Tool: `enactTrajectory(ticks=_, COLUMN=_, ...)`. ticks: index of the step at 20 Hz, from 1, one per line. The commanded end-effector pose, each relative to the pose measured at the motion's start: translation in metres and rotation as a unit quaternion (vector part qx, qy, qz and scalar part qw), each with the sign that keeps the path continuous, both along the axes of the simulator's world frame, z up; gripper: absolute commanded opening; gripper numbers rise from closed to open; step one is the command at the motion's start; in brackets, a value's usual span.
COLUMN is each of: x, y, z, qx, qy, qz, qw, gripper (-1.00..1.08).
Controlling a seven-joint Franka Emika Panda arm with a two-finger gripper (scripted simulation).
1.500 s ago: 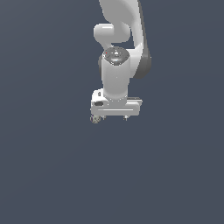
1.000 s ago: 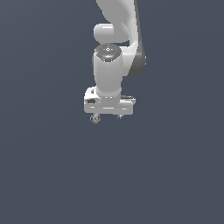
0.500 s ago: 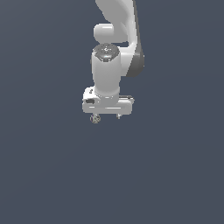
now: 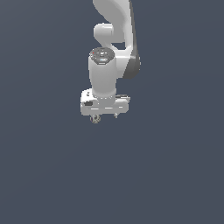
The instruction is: Pick up the object and move it to a goal position.
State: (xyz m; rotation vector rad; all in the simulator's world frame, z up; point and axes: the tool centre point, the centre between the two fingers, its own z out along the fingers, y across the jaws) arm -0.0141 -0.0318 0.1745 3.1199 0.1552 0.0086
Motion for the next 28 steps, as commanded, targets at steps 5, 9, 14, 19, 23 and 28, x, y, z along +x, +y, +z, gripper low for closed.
enactTrajectory(ticks=5, x=-0.01, y=-0.012, z=-0.013, qx=0.0, qy=0.002, qz=0.07, qw=0.9976, gripper=1.0)
enactTrajectory(ticks=9, x=-0.017, y=-0.02, z=-0.022, qx=0.0, qy=0.003, qz=0.115, qw=0.9933, gripper=1.0)
enactTrajectory(ticks=14, x=-0.026, y=-0.029, z=-0.032, qx=0.0, qy=0.005, qz=0.172, qw=0.985, gripper=1.0)
enactTrajectory(ticks=19, x=-0.036, y=-0.037, z=-0.042, qx=0.001, qy=0.006, qz=0.229, qw=0.9735, gripper=1.0)
enactTrajectory(ticks=23, x=-0.044, y=-0.043, z=-0.05, qx=0.001, qy=0.007, qz=0.273, qw=0.9619, gripper=1.0)
enactTrajectory(ticks=28, x=-0.054, y=-0.051, z=-0.06, qx=0.002, qy=0.007, qz=0.328, qw=0.9445, gripper=1.0)
